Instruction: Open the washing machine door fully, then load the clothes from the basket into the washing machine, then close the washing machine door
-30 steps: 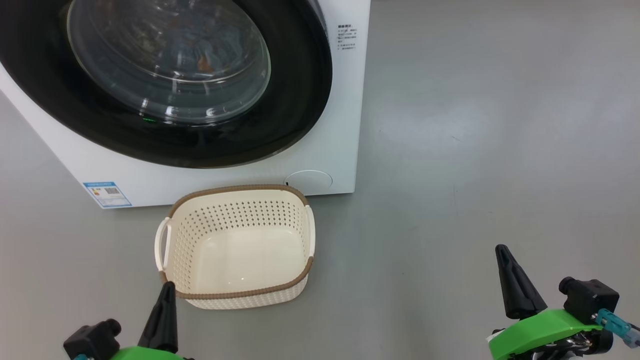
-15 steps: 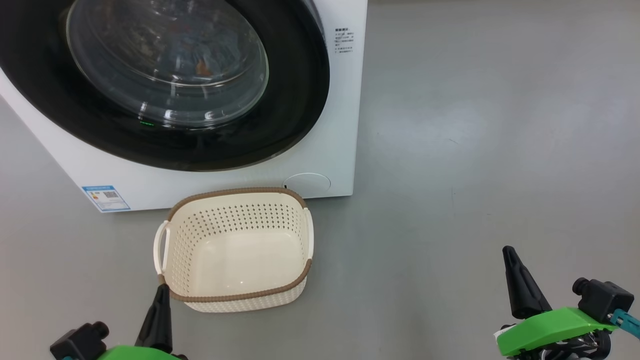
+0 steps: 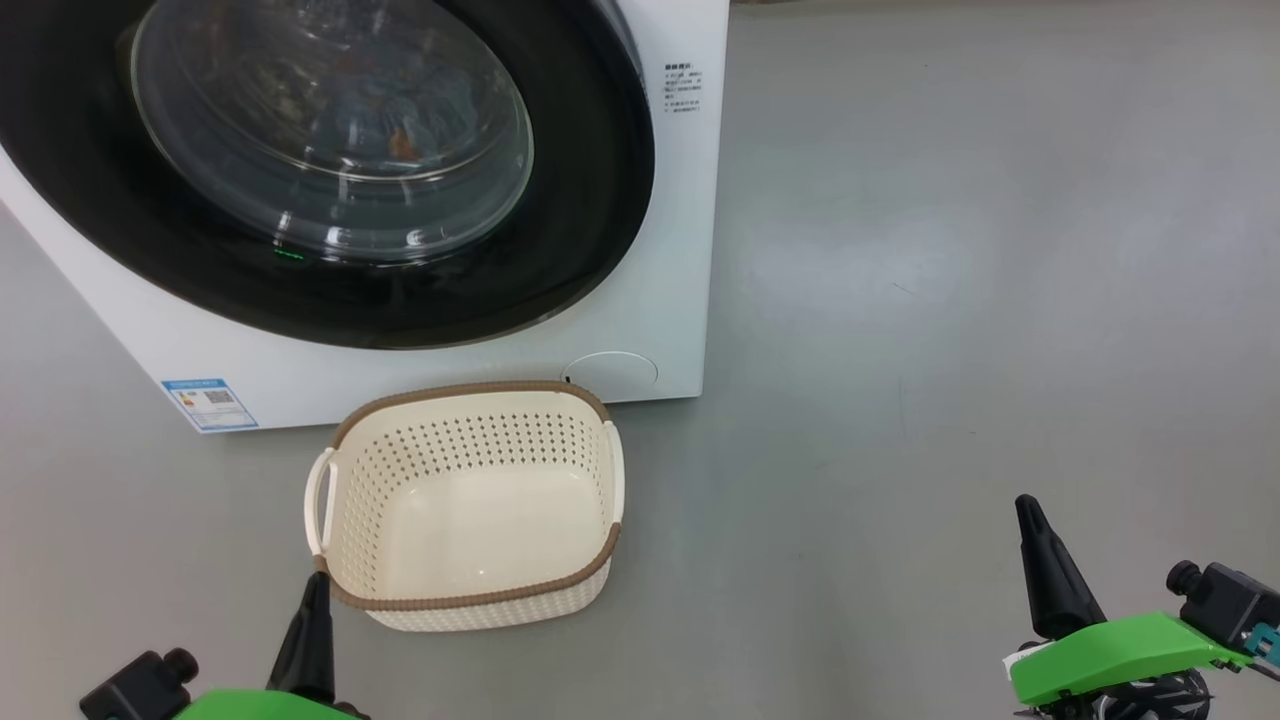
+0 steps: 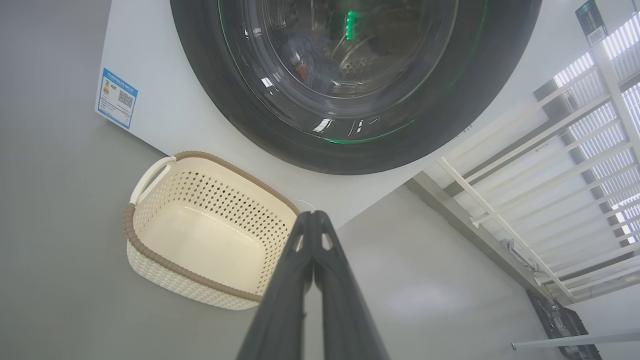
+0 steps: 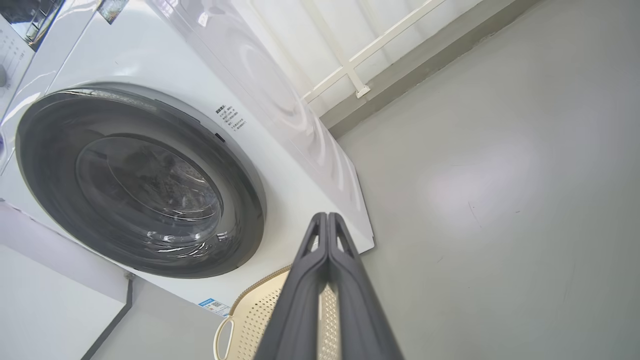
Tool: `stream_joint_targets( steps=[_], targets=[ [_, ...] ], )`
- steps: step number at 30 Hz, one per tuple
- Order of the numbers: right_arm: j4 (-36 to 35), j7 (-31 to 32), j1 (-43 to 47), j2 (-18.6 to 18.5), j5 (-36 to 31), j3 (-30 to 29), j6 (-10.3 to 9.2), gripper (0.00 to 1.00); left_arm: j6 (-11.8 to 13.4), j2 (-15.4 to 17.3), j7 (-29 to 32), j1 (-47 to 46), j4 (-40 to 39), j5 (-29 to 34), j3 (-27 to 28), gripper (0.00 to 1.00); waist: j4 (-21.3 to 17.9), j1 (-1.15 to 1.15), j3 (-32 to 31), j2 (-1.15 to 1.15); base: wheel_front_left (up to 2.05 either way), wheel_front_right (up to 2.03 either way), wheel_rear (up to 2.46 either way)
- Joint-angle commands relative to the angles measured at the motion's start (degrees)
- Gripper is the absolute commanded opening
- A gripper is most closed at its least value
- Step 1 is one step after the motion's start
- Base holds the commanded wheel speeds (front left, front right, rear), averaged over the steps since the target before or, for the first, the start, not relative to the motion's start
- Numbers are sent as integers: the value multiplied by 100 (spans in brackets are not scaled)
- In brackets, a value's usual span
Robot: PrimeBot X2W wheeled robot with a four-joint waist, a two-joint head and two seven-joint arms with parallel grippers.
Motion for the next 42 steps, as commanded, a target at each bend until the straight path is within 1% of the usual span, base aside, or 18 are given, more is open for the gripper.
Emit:
stream_joint_targets(
  steps=[1,42],
  targets=[
    [-123,56,-156,-23,205,23,-13,0,-6,106,42,-223,-104,-166,127,0,-4,-1,-6,0,0,0,0],
    [-66,753,-188,-27,2908,-107,-25,0,-12,102,717,-343,-73,-2451,500,0,-100,-1,-148,0,0,0,0]
  ],
)
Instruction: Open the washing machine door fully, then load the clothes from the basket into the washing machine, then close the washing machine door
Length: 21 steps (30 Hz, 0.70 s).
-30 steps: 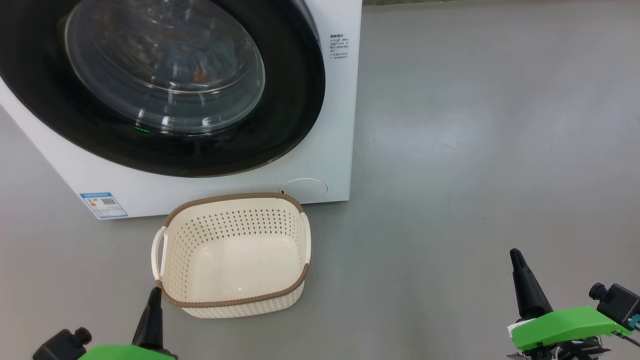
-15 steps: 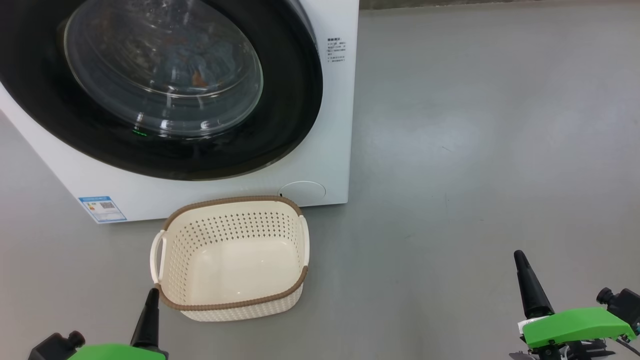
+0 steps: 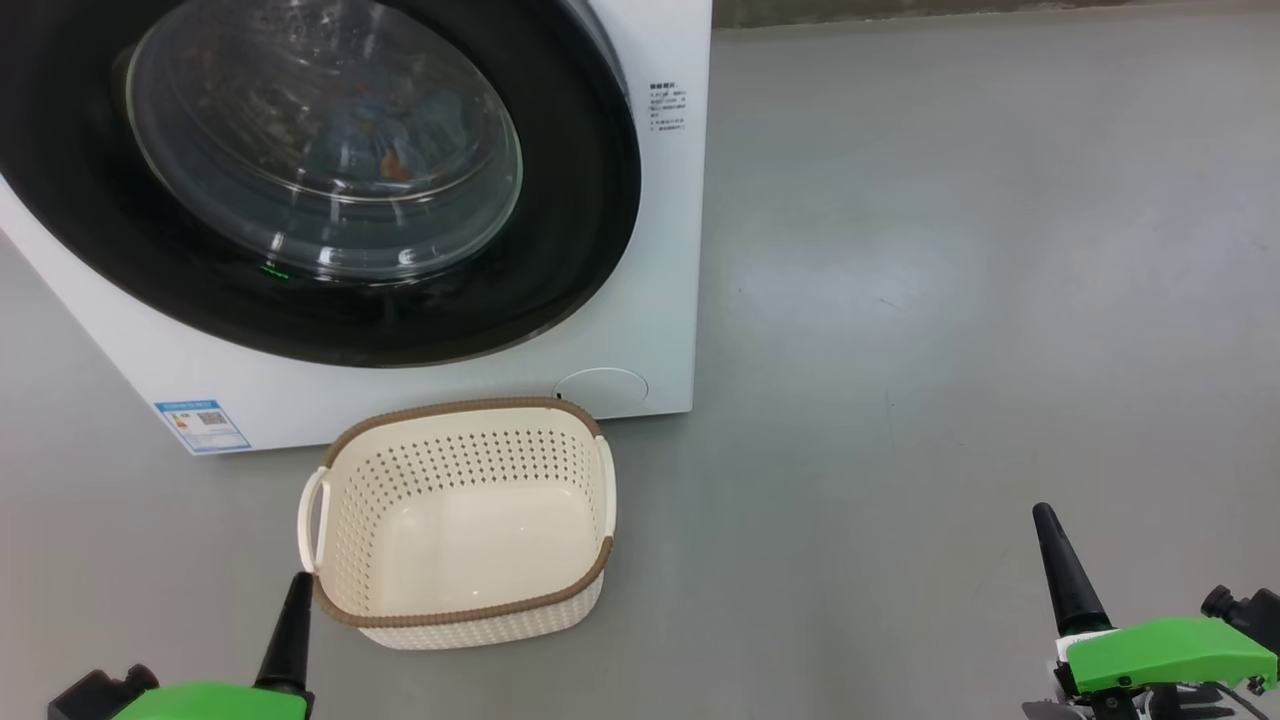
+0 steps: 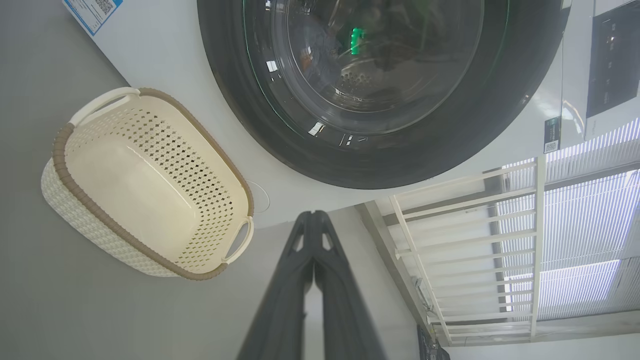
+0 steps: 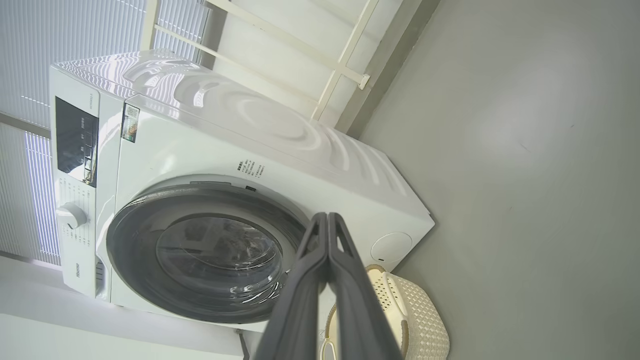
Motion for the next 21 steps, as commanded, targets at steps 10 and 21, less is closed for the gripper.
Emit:
stream_joint_targets(
  steps=[10,21],
  targets=[
    [-116,194,-193,-29,767,46,-26,0,-13,95,184,-277,-102,-643,259,0,-24,0,-35,0,0,0,0],
    [-101,381,-202,-30,1492,11,-29,0,-14,88,373,-310,-93,-1249,369,0,-50,0,-74,0,0,0,0]
  ],
)
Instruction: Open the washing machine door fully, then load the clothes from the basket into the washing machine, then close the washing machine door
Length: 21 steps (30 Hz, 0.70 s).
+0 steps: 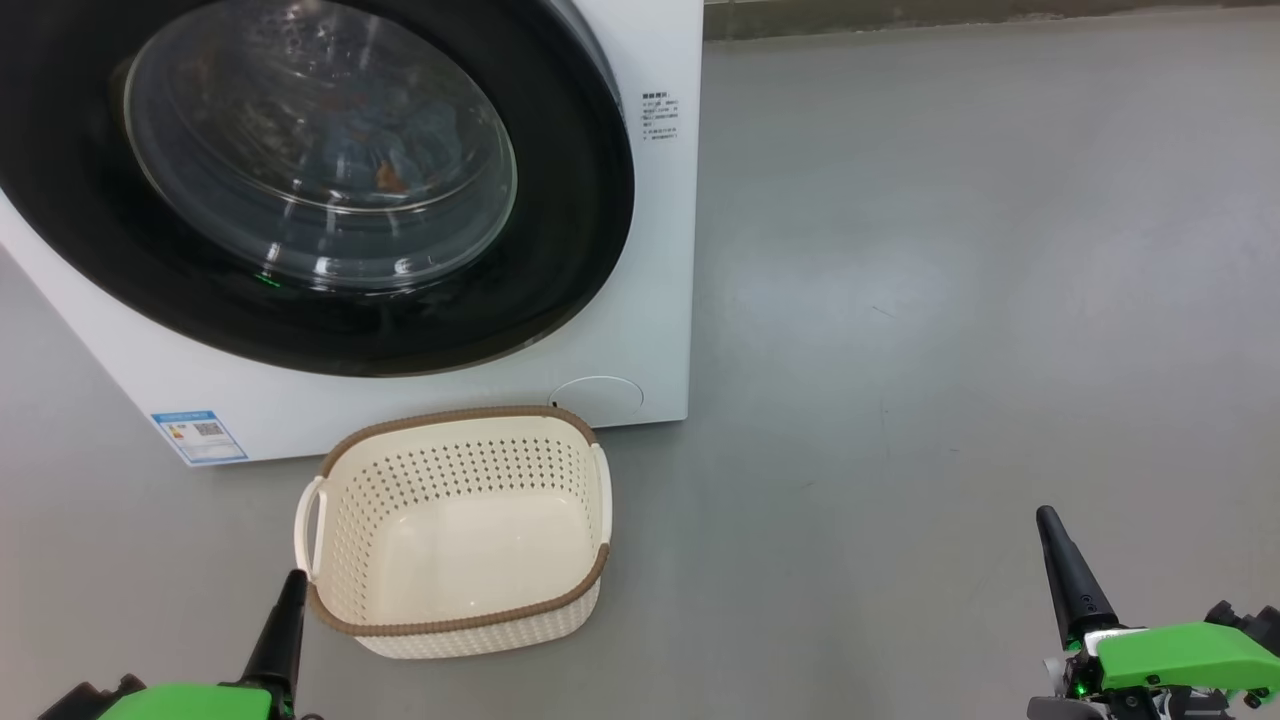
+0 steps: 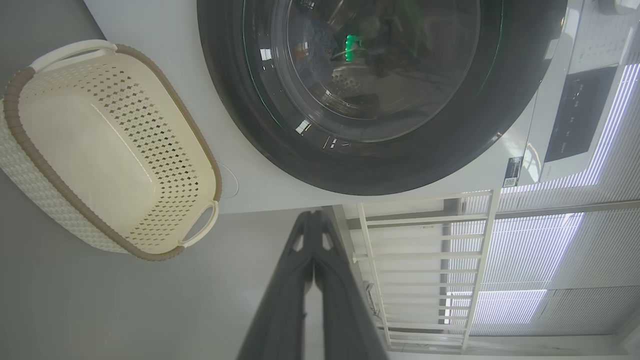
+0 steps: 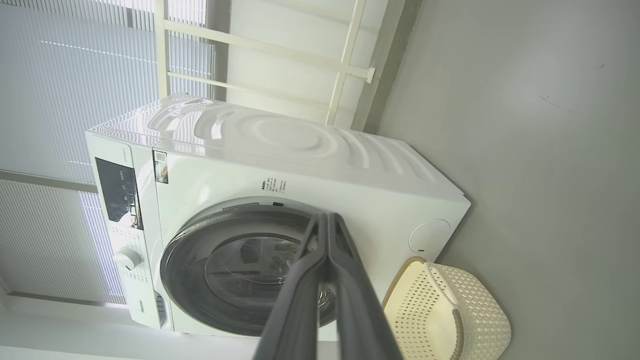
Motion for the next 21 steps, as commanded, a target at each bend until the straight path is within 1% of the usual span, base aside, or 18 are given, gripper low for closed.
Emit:
stream_joint_targets(
  steps=[1,17,21],
  targets=[
    [-137,67,-202,-31,206,75,-2,0,-14,91,42,-284,-101,-148,201,0,-4,0,-5,0,0,0,0],
    [-116,321,-214,-32,1192,28,-6,0,-16,79,300,-330,-88,-969,353,0,-39,0,-57,0,0,0,0],
    [-115,322,-214,-32,1194,27,-6,0,-16,75,306,-331,-88,-966,359,0,-39,0,-57,0,0,0,0]
  ],
)
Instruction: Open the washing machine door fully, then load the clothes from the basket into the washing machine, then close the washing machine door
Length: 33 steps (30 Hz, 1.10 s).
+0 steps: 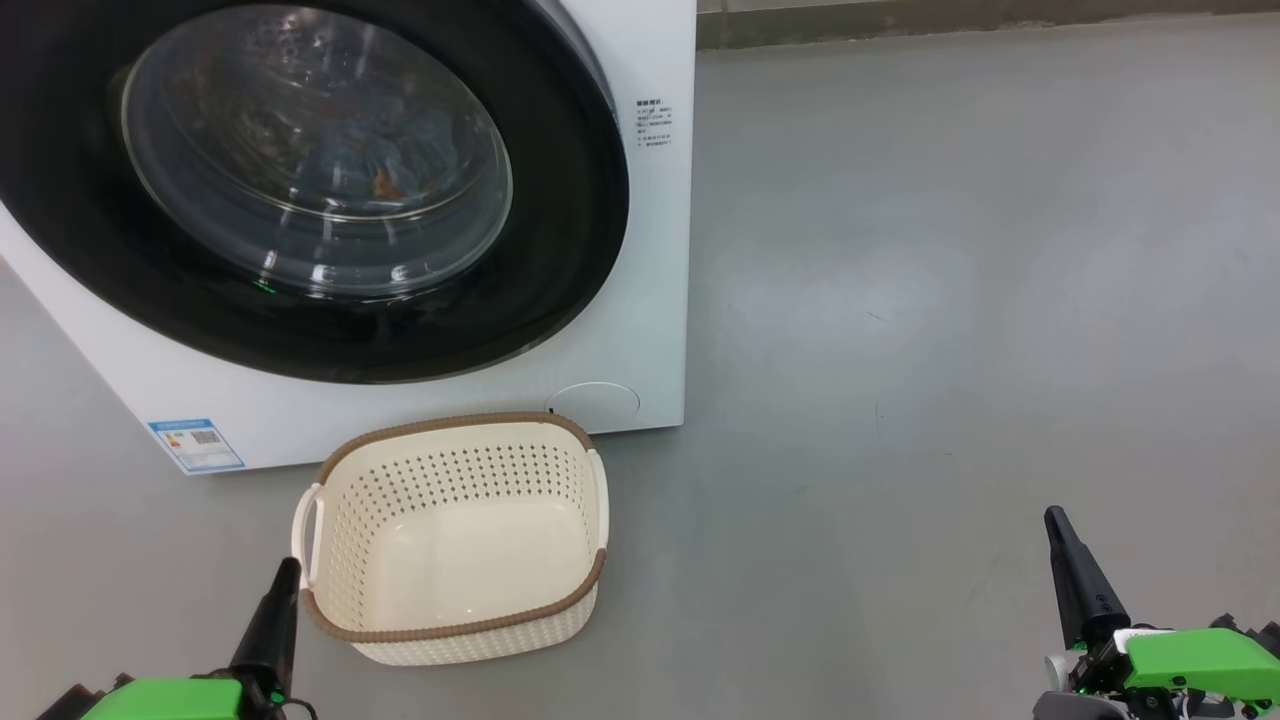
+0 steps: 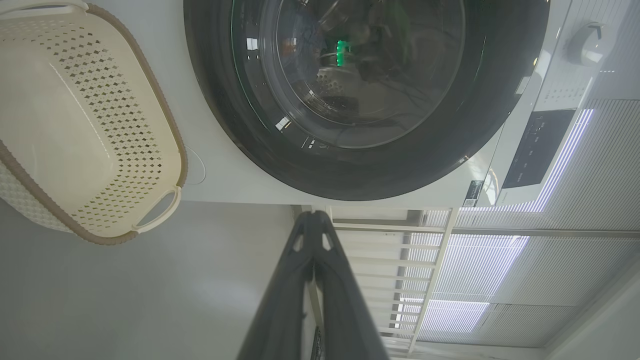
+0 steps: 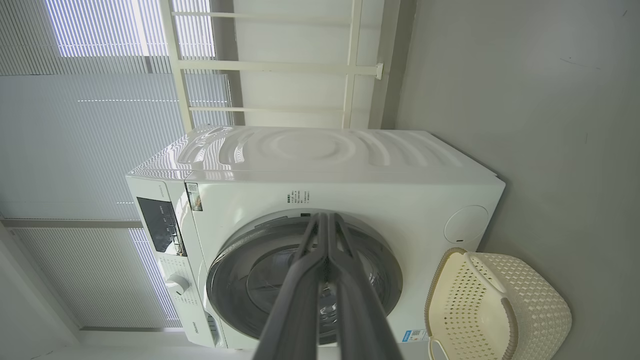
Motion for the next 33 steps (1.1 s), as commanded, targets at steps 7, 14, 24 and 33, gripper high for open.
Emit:
stream_joint_targets(
  steps=[7,14,24,33],
  targets=[
    [-140,48,-212,-32,58,128,9,0,-16,81,53,-235,-111,-31,213,0,0,0,0,0,0,0,0],
    [-140,48,-212,-32,58,128,9,0,-16,74,60,-236,-110,-23,222,0,0,0,0,0,0,0,0],
    [-140,49,-212,-32,58,128,9,0,-16,65,71,-237,-110,-12,236,0,0,0,0,0,0,0,0],
    [-140,49,-212,-32,58,128,9,0,-16,58,78,-238,-110,-4,245,0,0,0,0,0,0,0,0]
  ],
)
